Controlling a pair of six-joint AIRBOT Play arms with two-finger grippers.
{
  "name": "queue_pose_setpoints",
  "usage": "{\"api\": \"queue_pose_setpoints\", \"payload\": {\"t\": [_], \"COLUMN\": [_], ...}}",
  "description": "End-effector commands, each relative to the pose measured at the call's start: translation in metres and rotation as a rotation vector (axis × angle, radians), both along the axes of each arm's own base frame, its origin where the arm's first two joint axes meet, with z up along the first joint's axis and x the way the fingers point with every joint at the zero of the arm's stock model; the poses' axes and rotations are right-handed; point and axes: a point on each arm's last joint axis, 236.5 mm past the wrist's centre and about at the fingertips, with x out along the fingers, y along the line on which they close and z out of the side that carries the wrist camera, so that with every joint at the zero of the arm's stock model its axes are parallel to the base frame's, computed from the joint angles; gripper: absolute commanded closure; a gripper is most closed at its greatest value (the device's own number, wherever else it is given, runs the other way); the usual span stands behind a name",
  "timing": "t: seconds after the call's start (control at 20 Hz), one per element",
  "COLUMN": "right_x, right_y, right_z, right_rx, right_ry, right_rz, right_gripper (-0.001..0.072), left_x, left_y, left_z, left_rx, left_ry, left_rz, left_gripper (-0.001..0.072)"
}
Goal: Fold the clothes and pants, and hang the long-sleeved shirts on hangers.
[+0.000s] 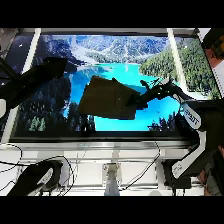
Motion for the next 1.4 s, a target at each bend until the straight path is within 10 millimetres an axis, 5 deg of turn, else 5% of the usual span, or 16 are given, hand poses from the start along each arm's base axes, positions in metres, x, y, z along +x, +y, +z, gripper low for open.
{"api": "queue_pose_setpoints", "payload": {"t": [0.0, 0.15, 0.3, 0.45, 0.65, 0.9, 1.05, 1.35], "right_x": [0.015, 0.033, 0.032, 0.043, 0.058, 0.061, 0.037, -0.048], "right_y": [0.02, 0.015, -0.012, -0.073, -0.156, -0.263, -0.322, -0.419], "right_z": [0.018, 0.016, 0.018, 0.033, 0.106, 0.234, 0.283, 0.325], "right_rx": [0.026, -0.007, -0.071, -0.211, -0.197, -0.237, -0.288, -0.395], "right_ry": [-0.024, -0.023, 0.002, -0.024, -0.112, -0.321, -0.365, -0.338], "right_rz": [-0.013, -0.108, -0.131, -0.229, -0.419, -0.594, -0.689, -0.956], "right_gripper": [0.0319, 0.0682, 0.0686, 0.0687, 0.0688, 0.0688, 0.0687, 0.0688], "left_x": [-0.001, -0.001, -0.001, -0.001, -0.001, -0.001, -0.001, 0.0], "left_y": [0.0, 0.0, 0.0, 0.0, 0.0, 0.0, 0.0, 0.001], "left_z": [0.001, 0.001, 0.002, 0.002, 0.002, 0.002, 0.002, 0.003], "left_rx": [0.0, -0.001, -0.001, -0.001, -0.001, -0.001, -0.001, -0.003], "left_ry": [-0.001, -0.002, -0.003, -0.004, -0.004, -0.003, -0.003, -0.011], "left_rz": [-0.001, -0.002, -0.001, -0.001, -0.001, -0.001, -0.001, 0.005], "left_gripper": [0.0072, 0.0072, 0.0072, 0.0072, 0.0072, 0.0072, 0.0072, 0.0072]}}
